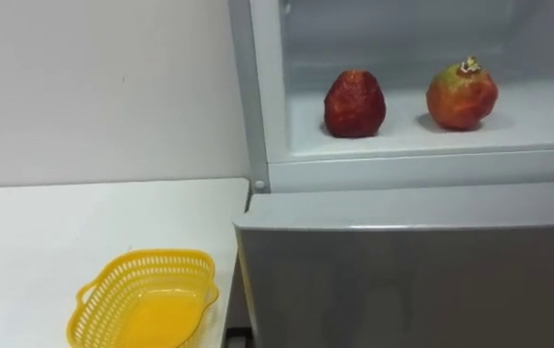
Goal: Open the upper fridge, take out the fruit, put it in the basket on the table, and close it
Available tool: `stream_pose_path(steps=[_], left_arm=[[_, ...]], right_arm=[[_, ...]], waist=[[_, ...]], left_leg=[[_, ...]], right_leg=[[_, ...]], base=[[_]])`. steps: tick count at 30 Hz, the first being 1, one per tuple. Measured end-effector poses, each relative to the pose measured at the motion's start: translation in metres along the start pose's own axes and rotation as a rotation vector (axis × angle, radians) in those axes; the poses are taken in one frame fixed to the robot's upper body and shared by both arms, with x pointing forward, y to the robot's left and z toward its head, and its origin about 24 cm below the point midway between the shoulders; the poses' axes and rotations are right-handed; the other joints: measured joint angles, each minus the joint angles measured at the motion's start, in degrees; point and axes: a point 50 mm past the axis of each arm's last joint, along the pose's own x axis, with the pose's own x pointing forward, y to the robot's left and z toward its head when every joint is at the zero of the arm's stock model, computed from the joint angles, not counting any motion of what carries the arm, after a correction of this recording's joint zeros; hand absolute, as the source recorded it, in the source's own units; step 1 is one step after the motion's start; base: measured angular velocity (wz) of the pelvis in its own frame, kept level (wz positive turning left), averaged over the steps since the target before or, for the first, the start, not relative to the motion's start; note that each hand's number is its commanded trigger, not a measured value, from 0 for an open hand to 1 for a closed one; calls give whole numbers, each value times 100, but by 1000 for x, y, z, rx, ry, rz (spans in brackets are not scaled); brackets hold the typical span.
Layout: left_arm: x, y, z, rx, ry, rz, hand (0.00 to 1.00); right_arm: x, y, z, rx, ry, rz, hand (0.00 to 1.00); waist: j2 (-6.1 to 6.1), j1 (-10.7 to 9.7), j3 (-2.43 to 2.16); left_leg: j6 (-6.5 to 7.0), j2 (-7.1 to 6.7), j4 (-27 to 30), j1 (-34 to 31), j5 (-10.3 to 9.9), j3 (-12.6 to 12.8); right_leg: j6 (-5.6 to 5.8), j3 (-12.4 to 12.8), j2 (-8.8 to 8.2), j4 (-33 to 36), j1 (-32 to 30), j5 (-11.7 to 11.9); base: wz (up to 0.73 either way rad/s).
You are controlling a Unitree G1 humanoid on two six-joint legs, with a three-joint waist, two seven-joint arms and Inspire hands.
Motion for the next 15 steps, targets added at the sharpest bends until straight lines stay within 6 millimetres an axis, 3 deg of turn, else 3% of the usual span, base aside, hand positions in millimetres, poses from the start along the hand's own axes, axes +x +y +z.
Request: stream_pose_path(steps=[5,7,13,15], left_arm=[[-3,37,-62,194,225,112,0],[-10,59,-90,287,344,142,0],[-40,112,-139,570,615,98,0],[-47,116,-147,605,680,55,0]], right_arm=[[0,9,3,-7,5,20,0],[0,10,3,-5,18,23,0],[0,12,2,-26,46,58,0],[1,13,5,-32,40,75,0]], waist=[[-84,-16,-8],[-97,-34,-34],[-143,-194,-15],[-154,-193,-13]], left_leg=[[14,-9,-10,-30,-16,-60],[19,-12,13,-50,-18,-59],[31,-14,39,-42,-28,-80],[29,-10,42,-42,-27,-81]], right_leg=[[1,3,-2,-21,10,-3],[2,-3,-42,-20,-10,-4],[9,-105,-55,-66,88,-6],[9,-96,-52,-97,94,-6]], base=[[0],[0],[7],[0]])
